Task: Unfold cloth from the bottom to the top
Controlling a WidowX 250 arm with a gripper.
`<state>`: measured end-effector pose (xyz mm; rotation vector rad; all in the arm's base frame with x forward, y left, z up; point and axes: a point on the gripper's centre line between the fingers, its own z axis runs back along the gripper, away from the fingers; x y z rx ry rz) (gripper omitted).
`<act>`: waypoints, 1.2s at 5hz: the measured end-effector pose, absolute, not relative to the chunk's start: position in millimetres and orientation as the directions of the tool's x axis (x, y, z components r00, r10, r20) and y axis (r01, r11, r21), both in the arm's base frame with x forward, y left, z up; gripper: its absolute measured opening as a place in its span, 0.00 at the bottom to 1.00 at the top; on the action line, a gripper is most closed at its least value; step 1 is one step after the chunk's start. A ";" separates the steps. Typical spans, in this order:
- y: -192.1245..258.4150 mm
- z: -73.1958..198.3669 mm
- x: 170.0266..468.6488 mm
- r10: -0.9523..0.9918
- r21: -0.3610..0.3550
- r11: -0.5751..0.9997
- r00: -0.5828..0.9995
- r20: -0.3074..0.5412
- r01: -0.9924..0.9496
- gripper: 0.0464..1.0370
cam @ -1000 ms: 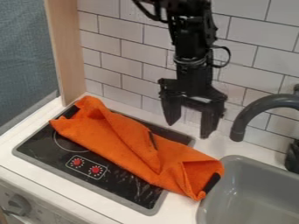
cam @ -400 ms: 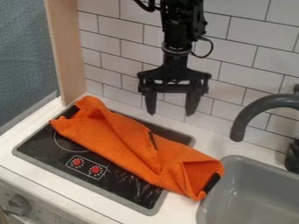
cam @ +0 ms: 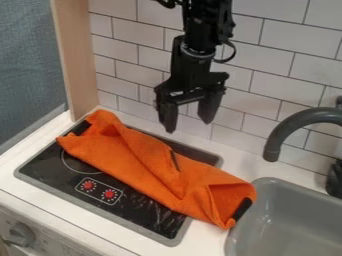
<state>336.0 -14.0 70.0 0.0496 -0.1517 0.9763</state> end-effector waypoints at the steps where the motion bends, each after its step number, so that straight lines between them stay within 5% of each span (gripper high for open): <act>1: -11.4 59.7 336.6 0.840 -0.019 0.530 0.522 0.147 -0.848 0.96; 3: 15.5 34.0 331.1 0.874 0.014 0.463 0.459 0.159 -0.886 0.96; 6: 17.8 7.0 333.9 0.900 -0.074 0.428 0.418 0.125 -0.901 0.96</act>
